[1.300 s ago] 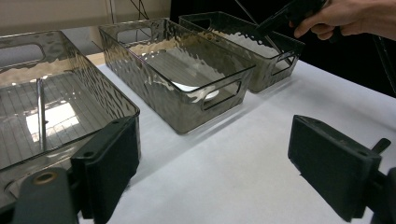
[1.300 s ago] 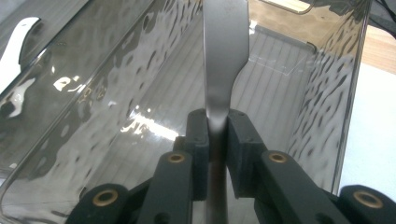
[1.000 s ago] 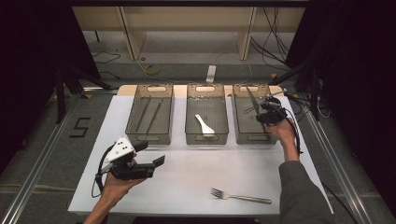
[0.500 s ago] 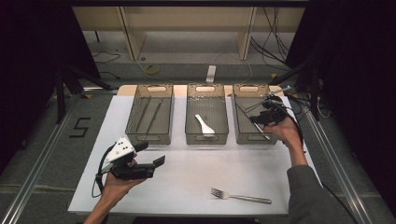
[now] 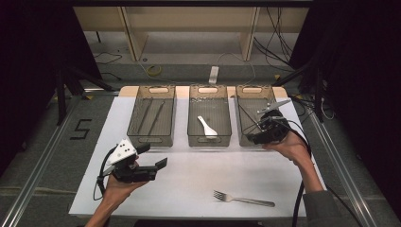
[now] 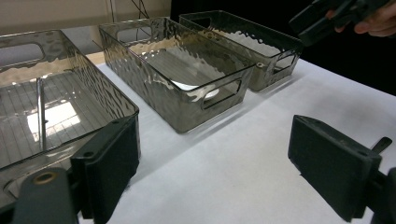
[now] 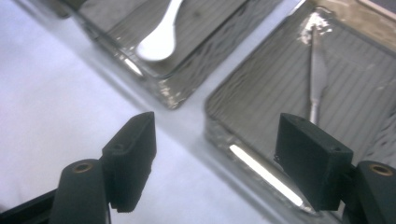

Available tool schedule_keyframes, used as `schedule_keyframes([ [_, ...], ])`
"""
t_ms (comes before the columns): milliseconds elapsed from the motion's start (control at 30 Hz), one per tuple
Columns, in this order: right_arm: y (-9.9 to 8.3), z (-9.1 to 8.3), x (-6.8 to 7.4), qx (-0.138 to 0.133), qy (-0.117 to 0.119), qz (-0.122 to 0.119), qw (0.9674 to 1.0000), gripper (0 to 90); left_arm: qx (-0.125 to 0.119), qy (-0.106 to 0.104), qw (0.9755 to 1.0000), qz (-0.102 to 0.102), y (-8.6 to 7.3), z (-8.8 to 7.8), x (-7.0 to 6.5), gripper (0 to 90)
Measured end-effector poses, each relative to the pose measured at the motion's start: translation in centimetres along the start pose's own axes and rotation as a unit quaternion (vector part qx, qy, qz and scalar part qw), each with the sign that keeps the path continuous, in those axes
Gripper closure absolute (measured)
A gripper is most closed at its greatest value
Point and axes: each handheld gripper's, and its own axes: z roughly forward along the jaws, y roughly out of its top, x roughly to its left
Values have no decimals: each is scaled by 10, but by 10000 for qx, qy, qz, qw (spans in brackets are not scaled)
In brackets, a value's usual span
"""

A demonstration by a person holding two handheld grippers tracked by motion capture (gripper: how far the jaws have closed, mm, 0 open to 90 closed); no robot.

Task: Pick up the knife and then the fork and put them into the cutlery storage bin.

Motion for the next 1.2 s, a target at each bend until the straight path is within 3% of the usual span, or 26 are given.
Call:
schedule_keyframes([
  [333,-16,-4,34,159,246,-304,9991,299,-1,0,10000,-5,0,0,0,155],
  [767,-49,4,75,572,659,-657,9940,292,1,0,10000,3,0,0,0,155],
  [1100,-62,11,93,895,716,-891,9894,294,-18,7,10000,3,0,-1,0,155],
  [1200,-65,13,96,992,787,-938,9875,332,-14,8,10000,8,0,-1,0,155],
])
